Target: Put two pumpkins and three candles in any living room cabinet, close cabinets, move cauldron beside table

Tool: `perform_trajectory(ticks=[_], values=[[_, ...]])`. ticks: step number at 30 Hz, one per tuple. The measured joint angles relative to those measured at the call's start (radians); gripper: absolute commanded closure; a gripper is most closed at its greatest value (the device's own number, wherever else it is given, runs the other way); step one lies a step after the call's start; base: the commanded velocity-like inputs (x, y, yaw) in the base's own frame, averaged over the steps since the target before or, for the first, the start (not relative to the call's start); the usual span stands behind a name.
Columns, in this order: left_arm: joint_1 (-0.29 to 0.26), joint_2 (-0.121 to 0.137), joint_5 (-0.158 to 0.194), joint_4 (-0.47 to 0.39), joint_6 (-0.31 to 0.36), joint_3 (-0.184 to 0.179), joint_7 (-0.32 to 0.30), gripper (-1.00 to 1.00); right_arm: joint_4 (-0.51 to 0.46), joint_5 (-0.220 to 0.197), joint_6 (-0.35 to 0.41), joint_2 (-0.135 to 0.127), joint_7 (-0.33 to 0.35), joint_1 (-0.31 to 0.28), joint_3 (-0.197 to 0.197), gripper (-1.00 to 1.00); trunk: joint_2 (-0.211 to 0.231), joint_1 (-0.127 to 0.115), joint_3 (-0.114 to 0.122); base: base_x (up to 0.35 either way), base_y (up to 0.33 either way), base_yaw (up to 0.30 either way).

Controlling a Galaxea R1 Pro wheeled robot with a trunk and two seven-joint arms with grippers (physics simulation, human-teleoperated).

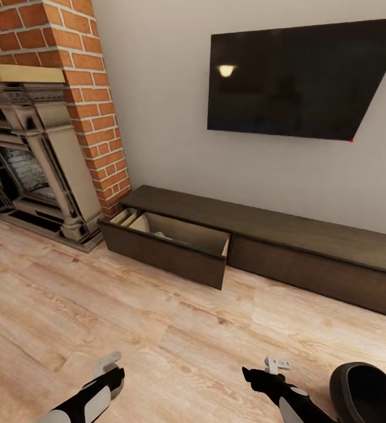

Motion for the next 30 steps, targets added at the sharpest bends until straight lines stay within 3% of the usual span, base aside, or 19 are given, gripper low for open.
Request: perform_trajectory(ticks=[6, 30], values=[[0.000, 0.001, 0.000, 0.000, 0.001, 0.000, 0.000, 1.00, 0.000, 0.000, 0.000, 0.000, 0.000, 0.000, 0.000, -1.00, 0.000, 0.000, 0.000, 0.297, 0.146, -0.230], [0.000, 0.000, 0.000, 0.000, 0.001, 0.000, 0.000, 1.00, 0.000, -0.002, -0.023, 0.000, 0.008, 0.000, -0.001, -1.00, 0.000, 0.000, 0.003, 0.297, 0.198, -0.039]])
